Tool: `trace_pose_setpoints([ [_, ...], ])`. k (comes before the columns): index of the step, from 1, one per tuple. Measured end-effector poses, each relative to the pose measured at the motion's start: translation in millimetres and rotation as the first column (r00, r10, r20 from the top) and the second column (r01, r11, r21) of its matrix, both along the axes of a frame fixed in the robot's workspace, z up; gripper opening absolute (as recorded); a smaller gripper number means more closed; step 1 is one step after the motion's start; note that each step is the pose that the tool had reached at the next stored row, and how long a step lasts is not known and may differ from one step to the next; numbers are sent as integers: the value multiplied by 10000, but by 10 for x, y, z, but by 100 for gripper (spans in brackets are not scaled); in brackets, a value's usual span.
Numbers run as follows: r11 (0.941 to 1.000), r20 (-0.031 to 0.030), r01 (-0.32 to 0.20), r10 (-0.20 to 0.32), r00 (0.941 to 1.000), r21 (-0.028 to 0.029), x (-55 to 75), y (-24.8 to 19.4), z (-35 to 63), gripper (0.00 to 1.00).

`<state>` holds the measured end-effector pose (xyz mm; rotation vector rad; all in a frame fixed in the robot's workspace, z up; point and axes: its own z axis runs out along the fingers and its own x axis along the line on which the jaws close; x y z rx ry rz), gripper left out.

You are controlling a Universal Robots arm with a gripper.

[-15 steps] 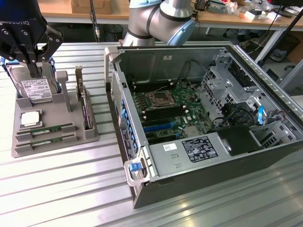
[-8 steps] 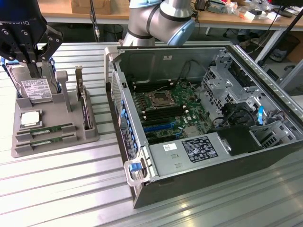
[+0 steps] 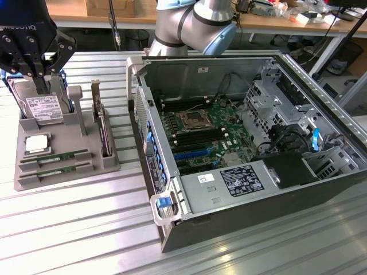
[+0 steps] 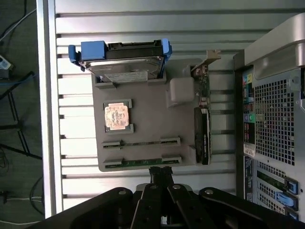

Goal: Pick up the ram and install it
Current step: 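Pick up the ram and move it above insertion slot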

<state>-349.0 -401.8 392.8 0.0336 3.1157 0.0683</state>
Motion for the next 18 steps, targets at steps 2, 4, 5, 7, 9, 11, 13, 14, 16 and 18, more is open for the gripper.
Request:
trace_pose_setpoints([
  [2, 9999, 0, -154, 154, 9999, -2, 0, 0, 0, 10],
  [4, 9997, 0, -252, 252, 9997, -3, 0, 0, 0, 10],
  [5, 9996, 0, -292, 292, 9996, -4, 0, 0, 0, 10],
  [7, 9990, 0, -445, 445, 9990, -6, 0, 0, 0, 10],
  [9, 9981, 0, -615, 615, 9981, -9, 0, 0, 0, 10],
  [11, 9966, -1, -830, 830, 9966, -12, 0, 0, 0, 10],
  [13, 9944, -1, -1054, 1054, 9944, -16, 0, 0, 0, 10],
  [14, 9935, -1, -1140, 1140, 9935, -17, 0, 0, 0, 10],
  [16, 9918, -1, -1281, 1281, 9918, -19, 0, 0, 0, 10],
  [18, 9901, -2, -1405, 1405, 9901, -22, 0, 0, 0, 10],
])
